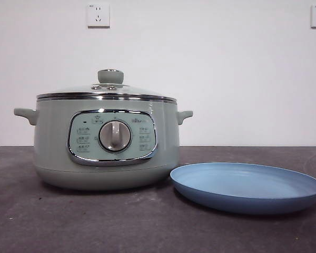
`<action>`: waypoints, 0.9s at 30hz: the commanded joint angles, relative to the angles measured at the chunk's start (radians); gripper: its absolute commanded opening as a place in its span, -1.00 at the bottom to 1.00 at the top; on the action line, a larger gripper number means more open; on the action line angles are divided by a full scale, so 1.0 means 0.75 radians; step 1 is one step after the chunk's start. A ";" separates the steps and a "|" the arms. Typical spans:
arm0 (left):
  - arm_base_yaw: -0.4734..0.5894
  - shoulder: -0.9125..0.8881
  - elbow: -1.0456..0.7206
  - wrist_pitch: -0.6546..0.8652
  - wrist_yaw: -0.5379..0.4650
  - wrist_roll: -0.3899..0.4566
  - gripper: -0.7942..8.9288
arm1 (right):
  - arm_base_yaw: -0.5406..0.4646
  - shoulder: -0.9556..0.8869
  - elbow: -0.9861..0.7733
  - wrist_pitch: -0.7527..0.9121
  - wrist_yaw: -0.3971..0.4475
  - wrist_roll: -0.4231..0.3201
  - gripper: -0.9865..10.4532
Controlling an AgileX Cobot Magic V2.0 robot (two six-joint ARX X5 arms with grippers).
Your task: Take the potato out from the steamer,put the potato on the plate,close the lid
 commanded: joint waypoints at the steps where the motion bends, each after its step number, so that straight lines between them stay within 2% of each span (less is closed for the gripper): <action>1: 0.003 0.072 0.107 -0.052 0.049 -0.007 -0.85 | 0.002 0.087 0.117 -0.063 -0.081 -0.013 -0.85; 5: 0.003 0.199 0.260 -0.150 0.148 0.074 -0.85 | 0.002 0.244 0.316 -0.255 -0.280 -0.091 -0.85; 10: 0.003 0.381 0.462 -0.333 0.295 0.231 -0.85 | 0.002 0.454 0.590 -0.538 -0.513 -0.298 -0.85; 12: 0.003 0.436 0.527 -0.401 0.350 0.296 -0.85 | 0.003 0.522 0.682 -0.631 -0.564 -0.363 -0.85; 16: 0.001 0.544 0.666 -0.570 0.463 0.431 -0.85 | 0.013 0.658 0.865 -0.838 -0.609 -0.528 -0.85; 19: 0.000 0.599 0.750 -0.697 0.494 0.525 -0.85 | 0.039 0.732 0.957 -0.970 -0.617 -0.607 -0.85; 22: 0.000 0.630 0.807 -0.803 0.513 0.588 -0.85 | 0.075 0.784 1.008 -1.080 -0.638 -0.661 -0.85; 27: 0.000 0.639 0.827 -0.833 0.507 0.598 -0.84 | 0.120 0.819 1.015 -1.116 -0.634 -0.674 -0.82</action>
